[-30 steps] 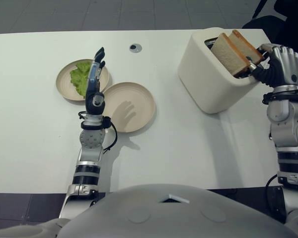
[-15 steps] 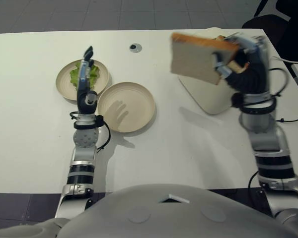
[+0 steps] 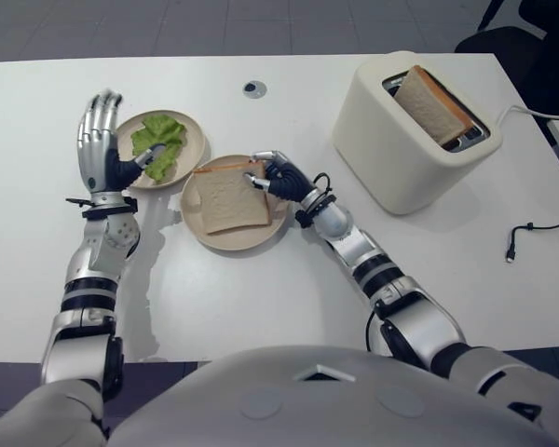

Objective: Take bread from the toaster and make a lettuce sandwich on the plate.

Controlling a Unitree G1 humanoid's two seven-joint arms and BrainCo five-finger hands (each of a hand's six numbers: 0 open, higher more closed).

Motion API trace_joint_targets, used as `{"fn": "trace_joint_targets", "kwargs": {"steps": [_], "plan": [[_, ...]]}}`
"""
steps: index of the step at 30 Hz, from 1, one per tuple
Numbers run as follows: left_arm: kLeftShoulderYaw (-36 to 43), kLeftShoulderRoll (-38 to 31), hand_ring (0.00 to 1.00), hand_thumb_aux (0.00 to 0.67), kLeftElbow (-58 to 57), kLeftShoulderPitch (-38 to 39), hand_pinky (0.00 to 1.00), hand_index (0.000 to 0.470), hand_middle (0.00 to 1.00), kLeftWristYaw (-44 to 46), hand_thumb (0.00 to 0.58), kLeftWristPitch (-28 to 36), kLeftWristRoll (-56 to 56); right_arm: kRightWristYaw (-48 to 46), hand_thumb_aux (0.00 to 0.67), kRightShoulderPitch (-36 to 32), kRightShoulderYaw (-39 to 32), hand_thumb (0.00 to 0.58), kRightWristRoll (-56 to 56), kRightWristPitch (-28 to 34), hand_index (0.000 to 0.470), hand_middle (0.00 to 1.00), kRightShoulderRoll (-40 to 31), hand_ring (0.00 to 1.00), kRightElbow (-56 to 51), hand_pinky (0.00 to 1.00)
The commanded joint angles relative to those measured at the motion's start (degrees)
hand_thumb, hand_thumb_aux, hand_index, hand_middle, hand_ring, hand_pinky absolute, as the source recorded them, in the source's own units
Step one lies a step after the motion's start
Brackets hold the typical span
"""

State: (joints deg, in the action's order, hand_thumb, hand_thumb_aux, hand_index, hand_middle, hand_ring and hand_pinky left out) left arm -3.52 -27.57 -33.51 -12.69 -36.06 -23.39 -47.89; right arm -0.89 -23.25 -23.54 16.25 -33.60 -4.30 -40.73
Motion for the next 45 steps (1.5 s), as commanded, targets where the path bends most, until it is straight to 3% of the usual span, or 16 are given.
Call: {"fn": "trace_joint_targets", "kwargs": {"steps": [1,5,6,7,9,10,11,12,13,14,15,27,34,42,45], "plan": [[9.0,-3.4,0.00,0.000,-10.3,-6.0,0.00,0.000,0.00,3.5,0.000,4.8,-5.7,2.0,0.670,2.3,-1.3,0.580,7.5,-1.1,0.470,1.00,-5.0,1.00,2.3,1.00],[16.2,-4.8,0.00,0.000,-22.0,-13.2,0.00,0.000,0.00,10.3,0.000,7.4,-6.8,1.3,0.670,6.6,-0.4,0.580,14.0,1.2,0.470,1.00,-12.5,1.00,14.2,1.00],[17.3,-5.1,0.00,0.000,-23.8,-14.3,0.00,0.000,0.00,11.5,0.000,7.7,-6.3,1.3,0.360,7.2,-0.1,0.456,15.5,2.3,0.253,1.00,-13.7,1.00,16.7,1.00],[18.0,-5.5,0.00,0.000,-25.0,-15.0,0.00,0.000,0.00,12.5,0.000,7.9,-5.6,1.5,0.000,7.4,0.2,0.000,16.9,3.6,0.000,0.90,-14.5,0.90,18.6,0.90],[18.9,-6.5,0.00,0.000,-26.6,-16.0,0.00,0.000,0.00,13.6,0.000,8.2,-4.2,1.9,0.000,7.7,0.6,0.000,18.7,5.5,0.000,0.28,-15.5,0.28,20.9,0.28],[19.3,-6.9,0.00,0.000,-27.2,-16.4,0.00,0.000,0.00,14.1,0.000,8.3,-3.7,1.9,0.000,7.9,0.8,0.000,19.1,6.2,0.000,0.04,-15.7,0.04,21.8,0.04],[19.7,-7.4,0.00,0.000,-27.5,-16.7,0.00,0.000,0.00,14.6,0.000,8.3,-3.1,2.0,0.000,8.2,1.0,0.000,19.6,6.8,0.000,0.00,-16.1,0.00,23.0,0.00],[20.1,-7.9,0.00,0.000,-27.6,-16.8,0.00,0.000,0.00,14.9,0.000,8.4,-2.5,1.9,0.000,8.6,1.3,0.000,19.7,7.3,0.000,0.00,-16.3,0.00,24.2,0.00],[20.4,-8.3,0.00,0.116,-27.6,-16.9,0.00,0.081,0.00,15.2,0.183,8.3,-2.0,1.6,0.000,9.1,1.5,0.000,19.7,7.6,0.000,0.00,-16.4,0.00,25.6,0.00],[20.7,-8.7,0.00,0.360,-27.4,-16.8,0.00,0.253,0.00,15.4,0.456,8.3,-1.5,1.5,0.000,9.5,1.6,0.000,19.7,7.8,0.000,0.00,-16.4,0.00,26.7,0.00],[20.9,-9.0,0.00,0.652,-26.9,-16.6,0.00,0.457,0.00,15.5,0.580,8.1,-1.0,1.4,0.000,9.9,1.6,0.000,19.6,7.9,0.000,0.00,-16.3,0.00,27.7,0.00],[20.4,-11.2,0.00,0.670,-12.3,-10.4,0.00,0.470,0.00,18.0,0.580,5.1,6.0,1.9,0.000,11.6,2.0,0.000,19.9,7.8,0.000,0.00,-15.9,0.00,30.2,0.00],[15.5,-11.1,0.00,0.670,1.3,-3.4,0.00,0.470,0.00,18.1,0.580,2.6,12.7,2.9,0.000,11.9,1.9,0.000,19.9,7.1,0.000,0.00,-15.7,0.00,29.8,0.00],[10.8,-10.6,0.00,0.670,22.0,10.4,0.00,0.470,0.00,30.9,0.580,-0.8,25.8,3.4,0.000,12.0,1.4,0.000,20.1,6.6,0.000,0.00,-15.4,0.00,28.9,0.00],[10.2,-10.8,0.00,0.670,22.0,11.9,0.00,0.470,0.00,32.5,0.580,0.5,24.5,3.6,0.000,11.8,1.5,0.000,20.0,6.5,0.000,0.00,-15.3,0.00,28.3,0.00]]}}
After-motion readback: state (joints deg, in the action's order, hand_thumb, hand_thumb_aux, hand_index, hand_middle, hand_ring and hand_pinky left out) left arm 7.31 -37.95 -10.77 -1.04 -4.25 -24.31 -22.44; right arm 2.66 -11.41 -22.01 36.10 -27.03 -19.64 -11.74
